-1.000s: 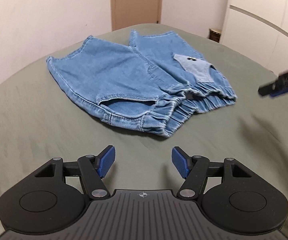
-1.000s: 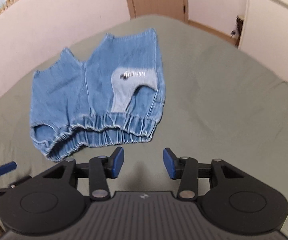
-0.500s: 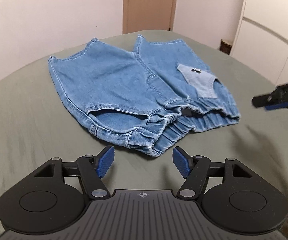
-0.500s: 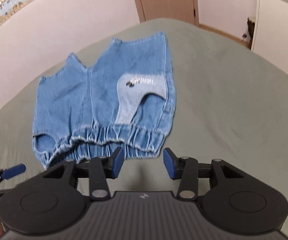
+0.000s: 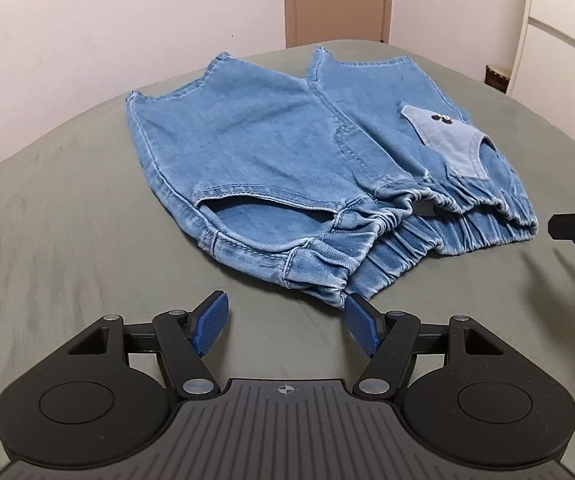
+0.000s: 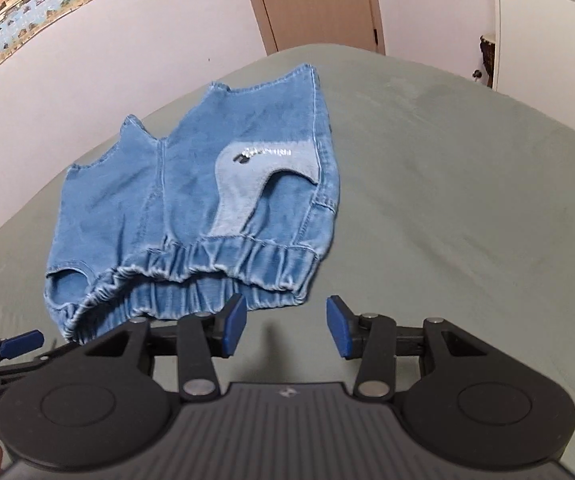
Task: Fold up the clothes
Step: 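Lift both grippers away and move them toward the elastic waistband, then grasp the waistband with the left gripper while the right gripper grasps it too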
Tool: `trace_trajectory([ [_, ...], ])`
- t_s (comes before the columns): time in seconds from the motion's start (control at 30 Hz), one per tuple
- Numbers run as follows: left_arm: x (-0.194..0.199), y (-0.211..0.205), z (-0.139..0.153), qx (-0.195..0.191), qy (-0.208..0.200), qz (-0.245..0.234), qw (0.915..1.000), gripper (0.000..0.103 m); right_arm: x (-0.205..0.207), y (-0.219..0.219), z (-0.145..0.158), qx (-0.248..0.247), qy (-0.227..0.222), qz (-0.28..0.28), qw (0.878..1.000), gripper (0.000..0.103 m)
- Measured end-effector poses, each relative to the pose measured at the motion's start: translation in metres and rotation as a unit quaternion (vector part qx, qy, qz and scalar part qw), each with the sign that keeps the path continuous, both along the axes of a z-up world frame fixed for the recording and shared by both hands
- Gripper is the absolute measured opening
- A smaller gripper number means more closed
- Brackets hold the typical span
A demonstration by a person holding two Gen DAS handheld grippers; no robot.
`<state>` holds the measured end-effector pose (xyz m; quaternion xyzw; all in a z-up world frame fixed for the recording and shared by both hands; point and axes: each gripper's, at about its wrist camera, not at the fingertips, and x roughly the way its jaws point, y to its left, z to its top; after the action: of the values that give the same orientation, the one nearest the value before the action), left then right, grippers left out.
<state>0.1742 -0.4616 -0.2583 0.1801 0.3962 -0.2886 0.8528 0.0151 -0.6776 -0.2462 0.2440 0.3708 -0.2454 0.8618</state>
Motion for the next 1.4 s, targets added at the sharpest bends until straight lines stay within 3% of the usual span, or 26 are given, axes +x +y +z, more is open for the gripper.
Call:
trace_trajectory([
  [0.33,-0.002,-0.008,0.002,0.011,-0.018,-0.012,0.9997,0.064,0.034,0.009,-0.019,-0.078,0.057,0.089,0.991,0.045],
  [0.53,0.008,-0.006,0.000,-0.001,-0.006,-0.004,1.0000,0.065,0.045,-0.004,-0.023,-0.072,0.056,0.093,0.992,0.043],
  [0.6,0.009,-0.001,0.004,-0.011,-0.009,-0.002,0.9999,0.065,0.045,-0.007,-0.023,-0.069,0.052,0.090,0.992,0.038],
  [0.8,0.005,-0.003,0.006,-0.015,0.000,-0.036,0.9993,0.064,0.045,-0.006,-0.025,-0.066,0.046,0.088,0.993,0.035],
  [0.97,0.003,-0.014,-0.007,0.014,-0.004,-0.039,0.9991,0.064,0.046,-0.006,-0.027,-0.063,0.043,0.081,0.994,0.034],
  [1.0,0.004,-0.015,-0.008,0.016,-0.003,-0.037,0.9992,0.062,0.045,-0.006,-0.027,-0.061,0.042,0.080,0.994,0.033],
  [1.2,0.011,-0.014,-0.001,0.020,-0.007,-0.045,0.9988,0.029,0.043,-0.010,-0.022,-0.049,0.028,0.068,0.996,0.029],
  [1.33,0.011,-0.009,0.010,0.009,-0.020,-0.048,0.9986,0.025,0.044,-0.007,-0.018,-0.057,0.036,0.067,0.995,0.020],
  [1.4,0.011,-0.005,0.020,0.001,-0.029,-0.052,0.9982,0.015,0.039,-0.009,-0.010,-0.048,0.026,0.064,0.996,0.015],
])
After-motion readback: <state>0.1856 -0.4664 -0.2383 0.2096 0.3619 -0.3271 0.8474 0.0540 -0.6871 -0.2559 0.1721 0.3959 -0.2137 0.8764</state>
